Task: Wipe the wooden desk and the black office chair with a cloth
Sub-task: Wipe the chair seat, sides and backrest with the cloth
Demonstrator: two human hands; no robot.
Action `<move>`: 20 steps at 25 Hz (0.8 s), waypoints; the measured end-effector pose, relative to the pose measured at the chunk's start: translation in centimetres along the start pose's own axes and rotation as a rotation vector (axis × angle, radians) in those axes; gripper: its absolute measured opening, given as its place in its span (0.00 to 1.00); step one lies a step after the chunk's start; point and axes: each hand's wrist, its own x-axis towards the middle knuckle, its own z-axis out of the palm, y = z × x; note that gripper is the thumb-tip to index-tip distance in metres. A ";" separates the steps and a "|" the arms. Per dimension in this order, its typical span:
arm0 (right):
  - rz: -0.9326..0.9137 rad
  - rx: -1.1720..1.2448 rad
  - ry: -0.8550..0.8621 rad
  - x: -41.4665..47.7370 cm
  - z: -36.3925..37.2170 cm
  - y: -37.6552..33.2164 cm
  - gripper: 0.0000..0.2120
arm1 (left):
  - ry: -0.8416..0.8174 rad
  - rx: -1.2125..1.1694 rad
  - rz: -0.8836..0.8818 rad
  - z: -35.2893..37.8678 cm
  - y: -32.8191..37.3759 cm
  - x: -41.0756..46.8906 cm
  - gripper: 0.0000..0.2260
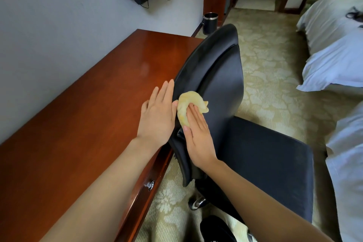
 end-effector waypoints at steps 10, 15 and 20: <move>0.235 0.216 0.035 13.2 -4.9 2.3 0.24 | 0.006 0.405 -0.024 -0.5 0.8 0.1 0.29; 0.408 0.238 0.055 19.5 -7.9 3.7 0.24 | -0.009 0.458 -0.047 -0.6 0.9 0.3 0.27; 0.491 0.357 0.124 19.4 -7.9 3.2 0.23 | -0.020 0.451 -0.063 -0.7 1.0 0.3 0.28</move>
